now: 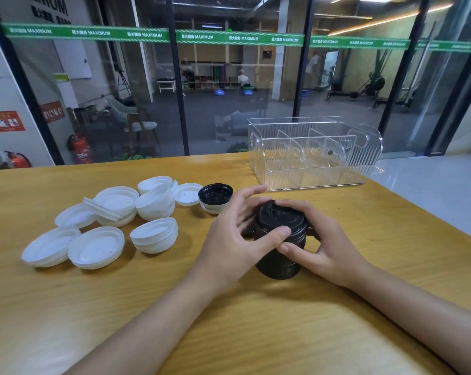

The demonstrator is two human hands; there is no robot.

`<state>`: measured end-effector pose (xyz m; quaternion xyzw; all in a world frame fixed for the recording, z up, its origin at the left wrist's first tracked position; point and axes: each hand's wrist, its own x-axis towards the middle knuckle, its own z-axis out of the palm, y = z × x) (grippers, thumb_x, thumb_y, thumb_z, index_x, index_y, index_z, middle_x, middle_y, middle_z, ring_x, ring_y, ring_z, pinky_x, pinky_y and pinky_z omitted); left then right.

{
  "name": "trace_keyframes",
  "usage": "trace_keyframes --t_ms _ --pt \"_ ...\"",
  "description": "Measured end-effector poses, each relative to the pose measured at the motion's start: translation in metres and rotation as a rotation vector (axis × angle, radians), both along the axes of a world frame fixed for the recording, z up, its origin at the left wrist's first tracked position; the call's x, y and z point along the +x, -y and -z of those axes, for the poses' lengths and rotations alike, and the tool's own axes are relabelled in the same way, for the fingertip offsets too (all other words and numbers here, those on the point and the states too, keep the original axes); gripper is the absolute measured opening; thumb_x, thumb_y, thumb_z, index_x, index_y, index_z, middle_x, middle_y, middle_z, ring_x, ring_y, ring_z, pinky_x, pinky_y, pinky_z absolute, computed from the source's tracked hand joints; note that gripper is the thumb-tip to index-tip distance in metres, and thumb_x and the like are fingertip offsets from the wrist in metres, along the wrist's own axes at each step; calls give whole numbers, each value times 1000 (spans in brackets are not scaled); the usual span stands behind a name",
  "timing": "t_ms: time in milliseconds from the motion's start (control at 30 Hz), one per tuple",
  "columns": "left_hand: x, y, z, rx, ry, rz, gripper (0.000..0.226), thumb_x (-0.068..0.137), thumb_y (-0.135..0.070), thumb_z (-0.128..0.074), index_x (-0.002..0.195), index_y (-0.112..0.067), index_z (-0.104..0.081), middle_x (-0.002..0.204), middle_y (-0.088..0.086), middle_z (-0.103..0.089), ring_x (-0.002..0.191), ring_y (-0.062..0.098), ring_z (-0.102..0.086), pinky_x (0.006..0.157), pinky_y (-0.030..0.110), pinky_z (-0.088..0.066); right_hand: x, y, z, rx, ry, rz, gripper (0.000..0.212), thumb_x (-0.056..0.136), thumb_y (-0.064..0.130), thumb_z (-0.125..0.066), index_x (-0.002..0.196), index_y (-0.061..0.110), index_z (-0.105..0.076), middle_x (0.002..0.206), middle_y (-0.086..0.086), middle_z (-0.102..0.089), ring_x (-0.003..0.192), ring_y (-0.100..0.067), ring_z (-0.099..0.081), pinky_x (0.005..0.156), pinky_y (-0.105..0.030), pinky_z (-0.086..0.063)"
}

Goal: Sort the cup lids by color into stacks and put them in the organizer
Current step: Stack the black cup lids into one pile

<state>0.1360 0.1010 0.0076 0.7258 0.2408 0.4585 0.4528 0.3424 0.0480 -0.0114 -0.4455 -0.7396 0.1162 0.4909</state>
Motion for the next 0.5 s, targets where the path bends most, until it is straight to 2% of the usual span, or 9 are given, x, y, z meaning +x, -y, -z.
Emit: trace_keyframes --t_ms 133,267,367,433,500 --pt "-1 -2 3 -18 -9 9 71 80 -15 -91 140 -28 -56 131 -10 -71 124 6 -67 105 23 -51 3 1 -1 25 11 23 66 87 49 -80 143 23 -59 152 6 -56 137 -19 -59 97 -37 -60" --pt "-1 -4 6 -12 -18 5 74 78 -27 -91 141 -31 -54 134 -15 -70 125 7 -67 107 31 -53 1 2 -1 4 12 29 70 82 58 -82 142 30 -57 142 12 -62 128 -16 -65 94 -41 -62" --pt "-3 -5 10 0 -49 18 74 81 -36 -88 144 -33 -51 136 -19 -68 129 5 -64 109 31 -51 0 2 -1 17 21 39 69 81 52 -85 140 30 -57 138 11 -65 124 -17 -67 92 -41 -62" --pt "-8 -7 13 13 -99 15 66 88 -50 -81 144 -37 -50 134 -23 -68 131 0 -60 109 28 -49 3 1 -2 27 34 56 68 80 46 -86 139 27 -58 137 11 -65 123 -16 -67 92 -37 -61" --pt "-16 -11 15 49 -148 -17 52 95 -53 -67 142 -35 -55 131 -20 -69 130 -3 -59 108 24 -48 7 1 -2 28 36 86 67 79 45 -85 138 27 -58 135 12 -66 123 -16 -67 92 -35 -60"
